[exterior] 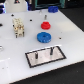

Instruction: Insert the blue gear onto the right peg, followed by the red gear

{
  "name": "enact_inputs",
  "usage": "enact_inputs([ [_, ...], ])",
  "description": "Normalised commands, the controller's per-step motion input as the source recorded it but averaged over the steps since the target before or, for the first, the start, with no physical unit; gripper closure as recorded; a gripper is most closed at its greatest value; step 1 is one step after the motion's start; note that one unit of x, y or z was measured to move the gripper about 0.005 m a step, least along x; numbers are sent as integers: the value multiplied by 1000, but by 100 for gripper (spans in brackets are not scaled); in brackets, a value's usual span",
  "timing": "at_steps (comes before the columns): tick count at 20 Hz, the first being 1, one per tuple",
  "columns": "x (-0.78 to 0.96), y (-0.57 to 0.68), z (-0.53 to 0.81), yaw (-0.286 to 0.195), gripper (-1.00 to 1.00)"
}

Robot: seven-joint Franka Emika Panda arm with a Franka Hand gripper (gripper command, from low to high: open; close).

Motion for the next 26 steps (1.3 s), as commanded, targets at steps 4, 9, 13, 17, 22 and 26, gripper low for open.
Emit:
enact_inputs([
  [4,-437,348,-261,0,-100],
  [9,-332,279,-363,0,-100],
  [13,-205,62,-487,0,-100],
  [17,-167,1,-487,0,-100],
  [22,-139,-8,-480,0,-100],
  [26,-149,-25,-487,0,-100],
])
